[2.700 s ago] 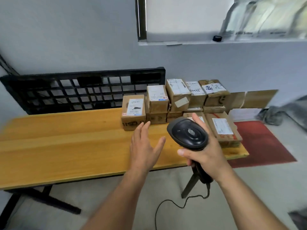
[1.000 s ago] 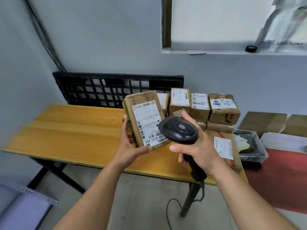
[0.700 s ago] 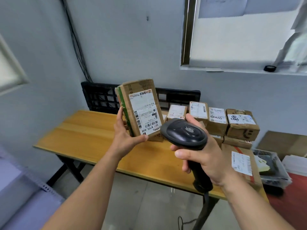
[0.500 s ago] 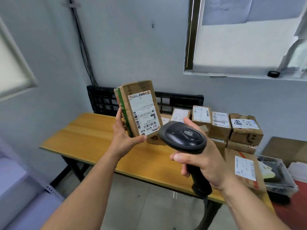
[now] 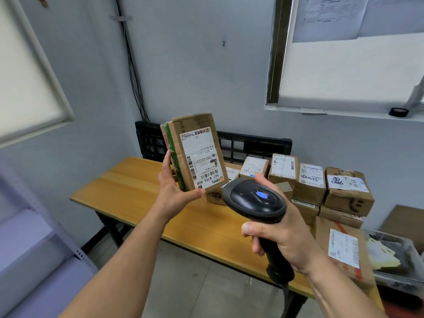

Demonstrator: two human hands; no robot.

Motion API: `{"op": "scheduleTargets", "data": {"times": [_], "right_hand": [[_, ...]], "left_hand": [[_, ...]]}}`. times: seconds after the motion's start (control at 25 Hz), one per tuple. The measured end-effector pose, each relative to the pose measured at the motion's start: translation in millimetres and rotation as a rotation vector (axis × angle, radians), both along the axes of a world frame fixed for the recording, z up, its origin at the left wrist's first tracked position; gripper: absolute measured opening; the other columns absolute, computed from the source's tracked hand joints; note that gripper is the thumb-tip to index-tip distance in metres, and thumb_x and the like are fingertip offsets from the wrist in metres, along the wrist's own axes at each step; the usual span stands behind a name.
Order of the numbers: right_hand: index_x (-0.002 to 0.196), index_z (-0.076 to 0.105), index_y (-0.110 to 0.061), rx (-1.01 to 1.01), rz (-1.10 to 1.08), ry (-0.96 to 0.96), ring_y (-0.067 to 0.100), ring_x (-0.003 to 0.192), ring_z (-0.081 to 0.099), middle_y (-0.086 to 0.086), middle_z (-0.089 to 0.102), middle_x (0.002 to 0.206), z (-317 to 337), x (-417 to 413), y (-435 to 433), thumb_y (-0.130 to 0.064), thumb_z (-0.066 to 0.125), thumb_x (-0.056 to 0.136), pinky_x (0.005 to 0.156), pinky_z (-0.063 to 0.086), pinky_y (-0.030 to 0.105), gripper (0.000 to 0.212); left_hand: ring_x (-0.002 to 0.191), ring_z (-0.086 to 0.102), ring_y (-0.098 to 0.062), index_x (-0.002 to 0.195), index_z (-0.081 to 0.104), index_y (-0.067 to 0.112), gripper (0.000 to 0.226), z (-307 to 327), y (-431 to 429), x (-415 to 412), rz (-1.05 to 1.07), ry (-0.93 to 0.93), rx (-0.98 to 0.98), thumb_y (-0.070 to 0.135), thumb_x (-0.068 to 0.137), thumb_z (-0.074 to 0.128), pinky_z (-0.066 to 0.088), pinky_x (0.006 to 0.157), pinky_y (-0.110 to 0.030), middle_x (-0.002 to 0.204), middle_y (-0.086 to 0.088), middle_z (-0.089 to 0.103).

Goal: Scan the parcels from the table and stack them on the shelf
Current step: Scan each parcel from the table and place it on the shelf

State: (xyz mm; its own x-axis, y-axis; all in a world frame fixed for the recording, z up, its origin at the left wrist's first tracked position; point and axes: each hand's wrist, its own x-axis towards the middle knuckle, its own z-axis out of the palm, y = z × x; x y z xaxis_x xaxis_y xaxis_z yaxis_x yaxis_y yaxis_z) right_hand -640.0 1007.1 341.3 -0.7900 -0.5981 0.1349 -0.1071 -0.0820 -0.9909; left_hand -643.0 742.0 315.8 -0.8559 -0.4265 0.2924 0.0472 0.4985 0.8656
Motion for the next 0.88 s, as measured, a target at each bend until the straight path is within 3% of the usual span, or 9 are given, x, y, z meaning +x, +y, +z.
{"op": "scheduleTargets", "data": {"times": [0.16,0.32,0.44,0.56,0.68,0.8,0.88], "right_hand": [[0.14,0.029,-0.051,-0.022,0.051,-0.022,0.031,0.048,0.058,0.019,0.071,0.076,-5,-8,-1,-0.023,0.085,0.055,0.049,0.05,0.04,0.106],[0.144,0.025,-0.05,-0.014,0.11,-0.004,0.031,0.05,0.06,0.026,0.07,0.085,-4,-11,-15,-0.025,0.086,0.056,0.046,0.051,0.037,0.11],[0.144,0.024,-0.048,-0.017,0.144,0.058,0.031,0.05,0.06,0.022,0.07,0.089,-1,-6,-36,-0.015,0.09,0.064,0.046,0.052,0.037,0.109],[0.139,0.029,-0.051,-0.033,0.164,0.111,0.031,0.05,0.06,0.016,0.07,0.093,3,12,-70,-0.016,0.092,0.059,0.045,0.053,0.038,0.107],[0.135,0.03,-0.056,-0.051,0.174,0.149,0.028,0.05,0.061,0.014,0.07,0.096,10,38,-109,-0.028,0.089,0.053,0.044,0.052,0.036,0.105],[0.134,0.028,-0.055,-0.049,0.204,0.185,0.025,0.051,0.062,0.014,0.07,0.101,18,66,-151,-0.02,0.093,0.053,0.045,0.052,0.034,0.11],[0.136,0.027,-0.053,-0.057,0.217,0.219,0.022,0.053,0.063,0.016,0.068,0.104,20,90,-183,-0.018,0.083,0.056,0.045,0.052,0.032,0.103]], "left_hand": [[0.134,0.033,-0.027,0.144,-0.002,0.053,0.129,4,4,13,0.077,-0.005,-0.012,0.039,0.053,0.089,0.036,0.109,-0.055,0.151,-0.002,0.021],[0.138,0.026,-0.026,0.147,-0.001,0.044,0.129,5,-2,39,0.166,-0.019,-0.018,0.04,0.055,0.088,0.03,0.113,-0.048,0.153,-0.001,0.017],[0.138,0.028,-0.027,0.144,-0.003,0.053,0.128,4,-14,65,0.203,-0.034,-0.003,0.055,0.048,0.082,0.03,0.112,-0.051,0.154,-0.001,0.019],[0.136,0.035,-0.027,0.138,-0.002,0.062,0.125,1,-39,101,0.251,-0.044,0.058,0.058,0.047,0.082,0.033,0.11,-0.054,0.153,-0.004,0.029],[0.127,0.046,-0.022,0.139,0.003,0.06,0.123,1,-71,144,0.272,-0.025,0.138,0.055,0.046,0.082,0.044,0.101,-0.039,0.147,-0.006,0.039],[0.118,0.051,-0.014,0.142,0.008,0.052,0.117,2,-108,190,0.288,0.017,0.172,0.043,0.053,0.084,0.043,0.083,-0.018,0.139,-0.004,0.046],[0.115,0.051,-0.01,0.143,0.008,0.051,0.115,2,-135,222,0.305,0.029,0.181,0.041,0.055,0.082,0.042,0.079,-0.016,0.136,-0.003,0.048]]}}
